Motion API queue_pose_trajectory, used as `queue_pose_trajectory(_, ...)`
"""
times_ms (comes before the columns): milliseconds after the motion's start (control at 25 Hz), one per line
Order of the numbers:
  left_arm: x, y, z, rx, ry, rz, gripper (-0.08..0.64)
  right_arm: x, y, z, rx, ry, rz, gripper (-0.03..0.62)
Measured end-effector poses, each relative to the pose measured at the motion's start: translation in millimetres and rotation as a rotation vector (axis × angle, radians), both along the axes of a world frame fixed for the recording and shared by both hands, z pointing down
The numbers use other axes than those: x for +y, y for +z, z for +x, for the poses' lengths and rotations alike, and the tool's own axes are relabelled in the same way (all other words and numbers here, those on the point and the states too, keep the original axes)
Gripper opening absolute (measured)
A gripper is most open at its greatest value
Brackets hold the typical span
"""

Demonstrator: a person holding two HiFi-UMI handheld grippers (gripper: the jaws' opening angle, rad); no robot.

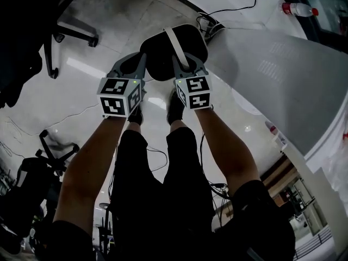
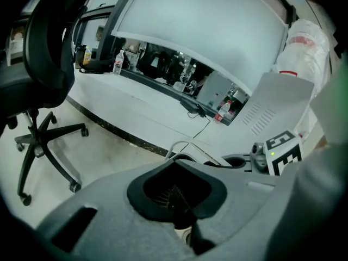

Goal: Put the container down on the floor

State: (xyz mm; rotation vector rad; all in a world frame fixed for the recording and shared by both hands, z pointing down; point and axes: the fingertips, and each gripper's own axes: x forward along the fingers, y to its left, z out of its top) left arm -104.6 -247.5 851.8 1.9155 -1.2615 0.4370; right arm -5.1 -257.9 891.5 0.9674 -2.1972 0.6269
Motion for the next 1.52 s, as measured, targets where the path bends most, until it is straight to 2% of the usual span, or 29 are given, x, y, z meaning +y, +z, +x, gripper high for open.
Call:
queue_pose_trajectory(440,-7,51,9,0.007,0.009,0.004,0.006,-11,69,-4,0.013,-0.020,-0.019,0.035)
queue_pose_trajectory(760,17,84,4,-0.013,0.017,-0.059,0.006,-11,87,-5,-0.010,-0.025,-0.016,0.035)
queue_pose_trajectory(1240,22,66,13,0.007,-0.011,-0.090,0.006,11,98,13,0.053,-0.054,-0.131,0.037)
queue_pose_trajectory(1360,24,65,11,0.016,-0.045,-0.113,0.006,13,98,15,0.068,-0.065,-0.137,0.037)
queue_pose_trajectory(1520,26,58,11,0.001,-0.043,-0.111,0.006,10,95,16,0.093,-0.066,-0.139,0.057)
